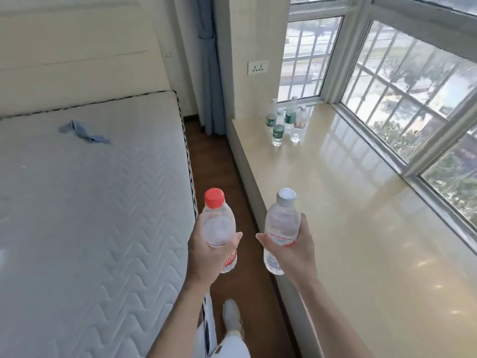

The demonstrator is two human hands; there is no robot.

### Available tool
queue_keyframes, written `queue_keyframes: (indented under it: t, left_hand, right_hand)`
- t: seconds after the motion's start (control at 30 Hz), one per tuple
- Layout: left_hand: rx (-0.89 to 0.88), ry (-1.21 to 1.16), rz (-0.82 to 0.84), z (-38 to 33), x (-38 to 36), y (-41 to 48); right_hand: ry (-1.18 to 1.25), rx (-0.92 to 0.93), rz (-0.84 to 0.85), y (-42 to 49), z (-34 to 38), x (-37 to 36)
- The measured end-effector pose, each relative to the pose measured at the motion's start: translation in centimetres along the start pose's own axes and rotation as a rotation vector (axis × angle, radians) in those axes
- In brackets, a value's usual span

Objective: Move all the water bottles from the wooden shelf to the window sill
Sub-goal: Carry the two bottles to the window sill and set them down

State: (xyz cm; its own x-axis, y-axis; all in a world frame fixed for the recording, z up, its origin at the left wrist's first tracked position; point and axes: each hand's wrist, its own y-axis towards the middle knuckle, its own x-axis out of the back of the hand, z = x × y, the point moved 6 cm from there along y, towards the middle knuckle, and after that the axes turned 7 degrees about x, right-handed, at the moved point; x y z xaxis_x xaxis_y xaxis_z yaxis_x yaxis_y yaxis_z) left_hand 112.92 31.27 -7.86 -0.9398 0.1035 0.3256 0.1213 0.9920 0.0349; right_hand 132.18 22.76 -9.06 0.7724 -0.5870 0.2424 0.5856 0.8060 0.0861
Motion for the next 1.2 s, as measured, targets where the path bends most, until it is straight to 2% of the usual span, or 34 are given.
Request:
queue_keyframes:
  t: [0.27,0.67,0.9,1.2]
  left_hand:
    - [0.052,-0.023,-0.066,2.3,0.1,11.9]
    - [0.085,-0.057,-0.055,2.0,2.0,37.2]
    - [0.086,-0.034,-0.031,2.3,0.8,45.6]
    - [0.065,-0.031,0.04,1.2,-4.0,57.0]
  right_hand:
    - [-0.036,0.017,0.118,11.2,-0.4,-7.2]
    - [-0.012,0.035,0.096,32.9,2.7,-19.1]
    - [-0.009,0.0,0.112,39.8,1.5,-22.4]
    - [-0.011,0.05,0.073,51.8,1.1,-24.4]
